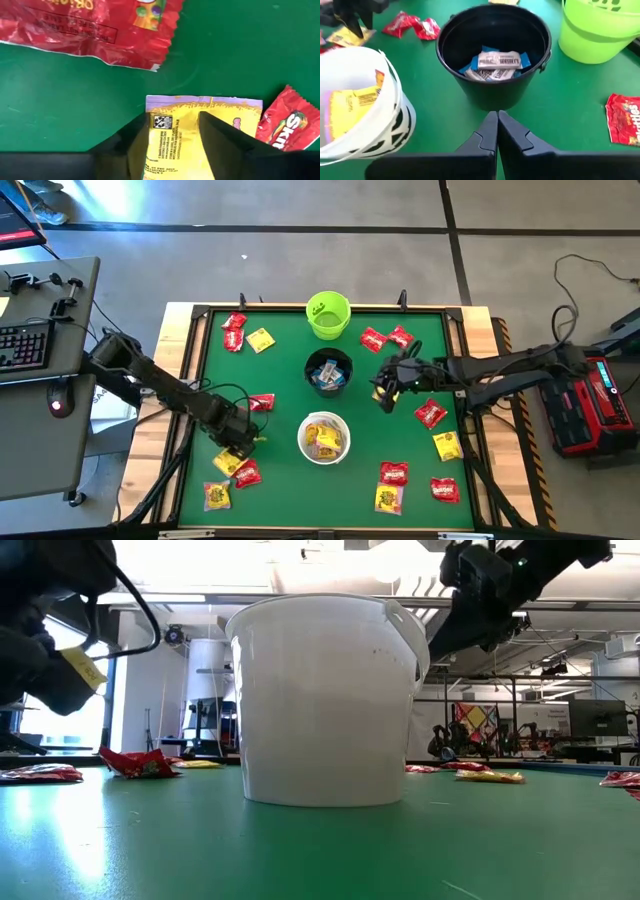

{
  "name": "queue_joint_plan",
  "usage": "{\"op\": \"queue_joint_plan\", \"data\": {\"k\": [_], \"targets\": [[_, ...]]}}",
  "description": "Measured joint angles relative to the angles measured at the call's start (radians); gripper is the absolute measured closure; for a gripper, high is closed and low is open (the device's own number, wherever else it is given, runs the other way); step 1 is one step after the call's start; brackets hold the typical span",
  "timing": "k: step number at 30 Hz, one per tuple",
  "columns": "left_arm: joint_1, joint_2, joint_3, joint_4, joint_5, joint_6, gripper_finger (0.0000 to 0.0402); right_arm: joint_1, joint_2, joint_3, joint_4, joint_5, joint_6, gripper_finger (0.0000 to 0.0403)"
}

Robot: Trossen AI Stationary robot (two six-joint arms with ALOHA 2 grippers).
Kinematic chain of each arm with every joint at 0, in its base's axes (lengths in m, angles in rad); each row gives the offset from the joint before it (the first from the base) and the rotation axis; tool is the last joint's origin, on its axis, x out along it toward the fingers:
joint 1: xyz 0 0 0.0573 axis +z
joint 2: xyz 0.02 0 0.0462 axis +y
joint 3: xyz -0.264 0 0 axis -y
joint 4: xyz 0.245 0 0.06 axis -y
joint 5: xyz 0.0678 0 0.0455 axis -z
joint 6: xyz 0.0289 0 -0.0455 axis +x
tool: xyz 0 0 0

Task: Sort candy by brand, put in halloween buckets
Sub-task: Put the yellow candy into the white bucket

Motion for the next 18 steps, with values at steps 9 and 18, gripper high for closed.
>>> {"op": "queue_joint_plan", "data": {"k": [9,18], "targets": [[-0.001,0.001,-0.002,-0.008,-0.005,0.049,0.0383,0.0,0.024,0.0,0.038,-0.026,-0.017,0.0403],[-0.001,0.006,0.059,-0.046,-0.042,0.097,0.0401,0.0,-0.043,0.0,0.034,-0.031,-0.033,0.0403]]}}
